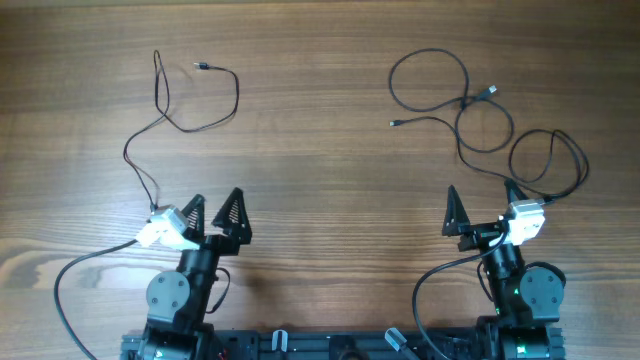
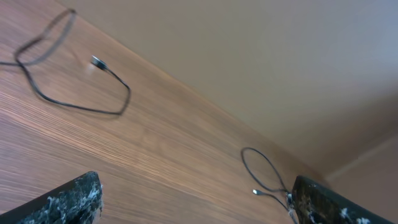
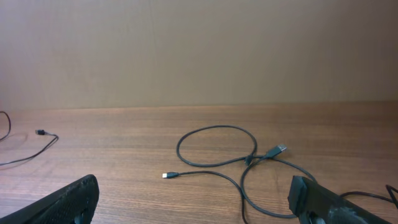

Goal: Untangle cables

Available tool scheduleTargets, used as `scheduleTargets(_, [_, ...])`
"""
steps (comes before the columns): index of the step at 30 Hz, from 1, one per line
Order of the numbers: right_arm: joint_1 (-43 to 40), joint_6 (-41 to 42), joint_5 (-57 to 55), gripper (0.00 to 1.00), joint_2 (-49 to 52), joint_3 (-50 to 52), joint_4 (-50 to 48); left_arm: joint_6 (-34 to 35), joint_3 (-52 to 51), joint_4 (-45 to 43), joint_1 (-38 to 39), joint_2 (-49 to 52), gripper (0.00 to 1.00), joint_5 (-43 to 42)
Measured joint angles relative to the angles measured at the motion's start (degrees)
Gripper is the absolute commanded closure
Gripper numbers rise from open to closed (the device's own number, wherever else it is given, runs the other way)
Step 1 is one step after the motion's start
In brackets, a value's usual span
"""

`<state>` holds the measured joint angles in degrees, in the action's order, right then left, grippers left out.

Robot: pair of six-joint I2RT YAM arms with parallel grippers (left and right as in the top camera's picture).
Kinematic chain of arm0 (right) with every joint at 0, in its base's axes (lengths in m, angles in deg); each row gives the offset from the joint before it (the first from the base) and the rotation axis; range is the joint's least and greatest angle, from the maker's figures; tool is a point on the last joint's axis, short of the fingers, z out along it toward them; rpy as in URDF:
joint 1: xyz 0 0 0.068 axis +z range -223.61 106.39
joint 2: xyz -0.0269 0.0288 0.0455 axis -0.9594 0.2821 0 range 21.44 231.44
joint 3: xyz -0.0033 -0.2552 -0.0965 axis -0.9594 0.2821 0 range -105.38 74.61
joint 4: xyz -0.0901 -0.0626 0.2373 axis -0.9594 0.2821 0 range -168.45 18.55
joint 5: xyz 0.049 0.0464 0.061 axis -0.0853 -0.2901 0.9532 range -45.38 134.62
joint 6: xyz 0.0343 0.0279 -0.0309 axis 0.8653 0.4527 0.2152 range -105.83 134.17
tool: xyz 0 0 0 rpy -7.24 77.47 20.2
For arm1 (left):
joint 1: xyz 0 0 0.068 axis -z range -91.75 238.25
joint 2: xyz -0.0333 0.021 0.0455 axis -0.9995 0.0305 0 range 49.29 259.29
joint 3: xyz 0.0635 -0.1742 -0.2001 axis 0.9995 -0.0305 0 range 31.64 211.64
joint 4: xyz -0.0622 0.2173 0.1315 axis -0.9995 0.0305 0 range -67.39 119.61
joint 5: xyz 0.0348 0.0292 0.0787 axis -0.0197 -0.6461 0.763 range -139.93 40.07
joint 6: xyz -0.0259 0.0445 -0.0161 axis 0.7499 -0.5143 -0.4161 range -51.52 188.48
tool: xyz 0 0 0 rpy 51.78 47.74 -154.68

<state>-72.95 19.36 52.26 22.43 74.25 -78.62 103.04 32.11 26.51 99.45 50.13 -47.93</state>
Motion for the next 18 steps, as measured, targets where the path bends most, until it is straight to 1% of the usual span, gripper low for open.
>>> scheduleTargets(2, [-0.02,0.02,0.0,0.0,0.0,0.0,-0.02,-3.21,0.0,0.0,-1.95,0.0,0.0,0.04])
scheduleTargets(3, [-0.02,0.02,0.0,0.01,0.0,0.0,-0.02,-7.45,0.0,0.0,-2.64,0.0,0.0,0.04])
scheduleTargets(7, [0.0,0.02,0.0,0.0,0.0,0.0,-0.02,-29.29,0.0,0.0,-2.71,-0.04,0.0,0.04])
scheduleTargets(9, [-0.02,0.0,0.0,0.0,0.0,0.0,-0.02,-37.38,0.0,0.0,-2.75,-0.04,0.0,0.02])
scheduleTargets(12, [-0.02,0.0,0.0,0.0,0.0,0.0,-0.02,-42.49,0.0,0.0,-4.31,-0.04,0.0,0.0])
scheduleTargets(15, [-0.02,0.02,0.0,0.0,0.0,0.0,-0.02,-44.46,0.0,0.0,-6.82,-0.04,0.0,0.04])
scheduleTargets(18, [0.0,0.02,0.0,0.0,0.0,0.0,-0.02,-45.03,0.0,0.0,-6.88,-0.04,0.0,0.04])
